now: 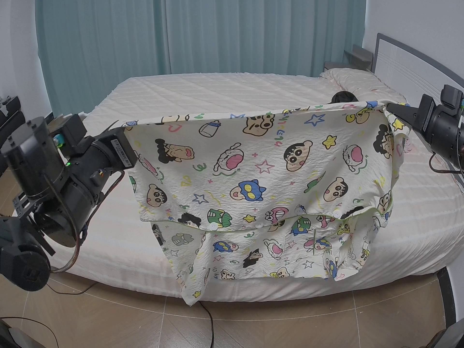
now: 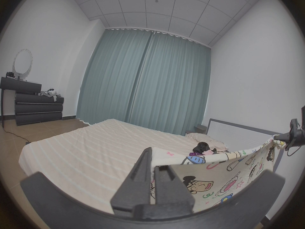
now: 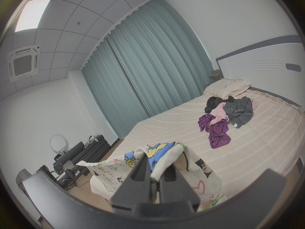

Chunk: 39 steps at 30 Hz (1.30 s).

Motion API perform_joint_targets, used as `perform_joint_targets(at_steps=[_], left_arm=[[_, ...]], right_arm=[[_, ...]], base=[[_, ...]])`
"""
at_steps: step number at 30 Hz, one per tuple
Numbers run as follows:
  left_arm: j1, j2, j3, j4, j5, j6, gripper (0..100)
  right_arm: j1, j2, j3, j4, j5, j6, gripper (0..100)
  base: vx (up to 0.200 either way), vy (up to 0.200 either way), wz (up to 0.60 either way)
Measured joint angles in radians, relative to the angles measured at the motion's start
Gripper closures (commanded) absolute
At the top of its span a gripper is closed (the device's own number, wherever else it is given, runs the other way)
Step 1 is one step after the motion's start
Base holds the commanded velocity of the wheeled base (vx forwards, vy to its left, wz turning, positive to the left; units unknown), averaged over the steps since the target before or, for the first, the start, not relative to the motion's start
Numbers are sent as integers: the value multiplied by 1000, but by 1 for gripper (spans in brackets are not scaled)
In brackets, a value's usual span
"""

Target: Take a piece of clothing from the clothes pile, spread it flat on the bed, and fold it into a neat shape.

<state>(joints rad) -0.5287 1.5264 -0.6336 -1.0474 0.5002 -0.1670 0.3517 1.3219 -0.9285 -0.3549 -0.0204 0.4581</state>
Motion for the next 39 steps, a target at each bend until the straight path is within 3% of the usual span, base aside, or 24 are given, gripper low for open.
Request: perform_joint_targets(at_steps=[24, 32, 39], left_arm=[[125, 266, -219, 0, -1, -2, 100], [151, 409, -302, 1, -2, -16, 100], [141, 486, -286, 9, -6, -53, 100]], right_arm=[[-70, 244, -92, -157, -16, -3, 100], [-99, 381, -149, -173, -15, -1, 100], [-105, 462, -149, -218, -10, 0, 100]], base=[[200, 0, 0], [0, 0, 0], [0, 0, 0]])
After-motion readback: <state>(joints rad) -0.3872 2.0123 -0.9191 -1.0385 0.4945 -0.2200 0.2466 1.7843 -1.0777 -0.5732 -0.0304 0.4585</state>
